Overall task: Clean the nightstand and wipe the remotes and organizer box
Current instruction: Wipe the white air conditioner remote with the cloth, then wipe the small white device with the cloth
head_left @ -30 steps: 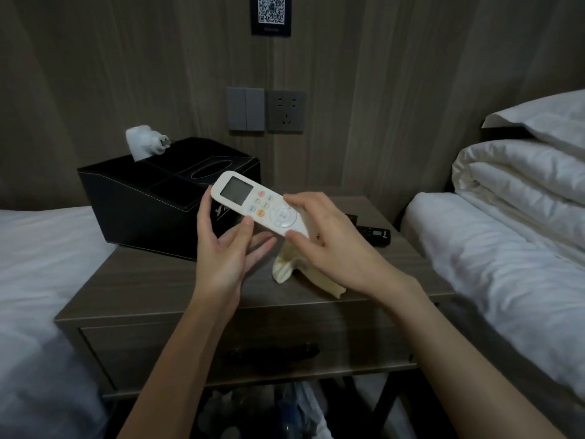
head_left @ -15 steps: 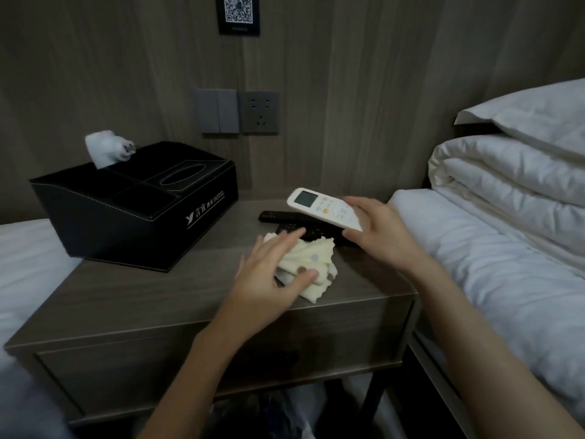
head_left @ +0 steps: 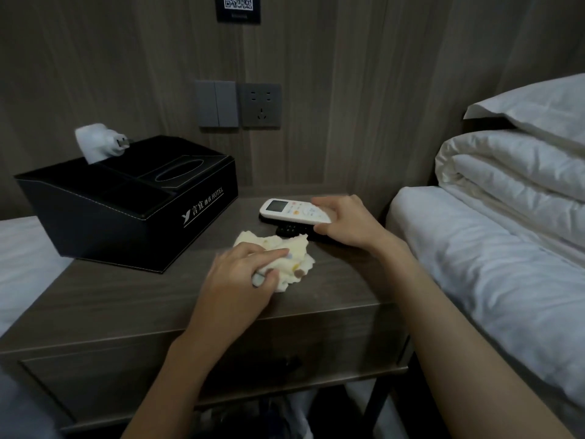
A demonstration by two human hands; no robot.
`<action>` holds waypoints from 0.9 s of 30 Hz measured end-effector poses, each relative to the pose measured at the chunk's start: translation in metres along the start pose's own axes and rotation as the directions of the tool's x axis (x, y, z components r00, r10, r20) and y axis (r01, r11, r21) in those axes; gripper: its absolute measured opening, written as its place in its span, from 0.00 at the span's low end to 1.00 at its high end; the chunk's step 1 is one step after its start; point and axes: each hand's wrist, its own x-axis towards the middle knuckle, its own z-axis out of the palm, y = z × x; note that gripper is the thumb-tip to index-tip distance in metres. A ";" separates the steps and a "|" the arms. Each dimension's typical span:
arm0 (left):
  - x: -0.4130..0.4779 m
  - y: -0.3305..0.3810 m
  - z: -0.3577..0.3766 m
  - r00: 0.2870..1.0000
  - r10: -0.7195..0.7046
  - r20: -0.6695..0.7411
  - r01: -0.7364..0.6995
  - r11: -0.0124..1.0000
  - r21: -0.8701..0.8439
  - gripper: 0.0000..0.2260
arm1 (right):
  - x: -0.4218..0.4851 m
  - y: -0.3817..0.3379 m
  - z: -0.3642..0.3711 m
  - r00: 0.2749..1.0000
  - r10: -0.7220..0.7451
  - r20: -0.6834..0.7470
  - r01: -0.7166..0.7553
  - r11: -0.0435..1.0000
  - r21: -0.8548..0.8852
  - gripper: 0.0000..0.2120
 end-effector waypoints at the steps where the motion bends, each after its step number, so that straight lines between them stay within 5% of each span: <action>1: 0.001 -0.005 -0.003 1.000 -0.001 -0.005 0.001 1.000 0.002 0.15 | 0.001 -0.001 0.002 1.000 0.012 0.024 -0.012 1.000 -0.006 0.29; 7: 0.001 -0.022 -0.018 0.996 -0.087 -0.018 0.088 0.994 0.064 0.15 | -0.001 -0.006 0.002 0.993 0.052 0.103 -0.045 0.997 -0.067 0.25; 12: -0.002 -0.019 -0.028 0.996 -0.094 0.003 0.094 0.996 0.002 0.17 | -0.012 -0.020 -0.004 1.000 0.000 0.000 0.000 0.994 -0.110 0.24; 16: -0.007 -0.017 -0.042 0.986 -0.041 -0.164 0.039 0.999 -0.016 0.16 | -0.022 -0.046 -0.014 0.985 -0.121 -0.122 0.115 0.992 -0.053 0.22; 22: -0.020 -0.032 -0.074 0.859 0.016 -0.512 0.038 0.995 0.094 0.20 | -0.049 -0.096 -0.015 0.930 -0.312 -0.193 0.325 0.945 0.038 0.21; 27: -0.025 -0.067 -0.091 0.866 -0.053 -0.498 0.169 0.967 0.191 0.27 | -0.058 -0.142 -0.003 0.900 -0.405 -0.161 0.421 0.904 0.075 0.20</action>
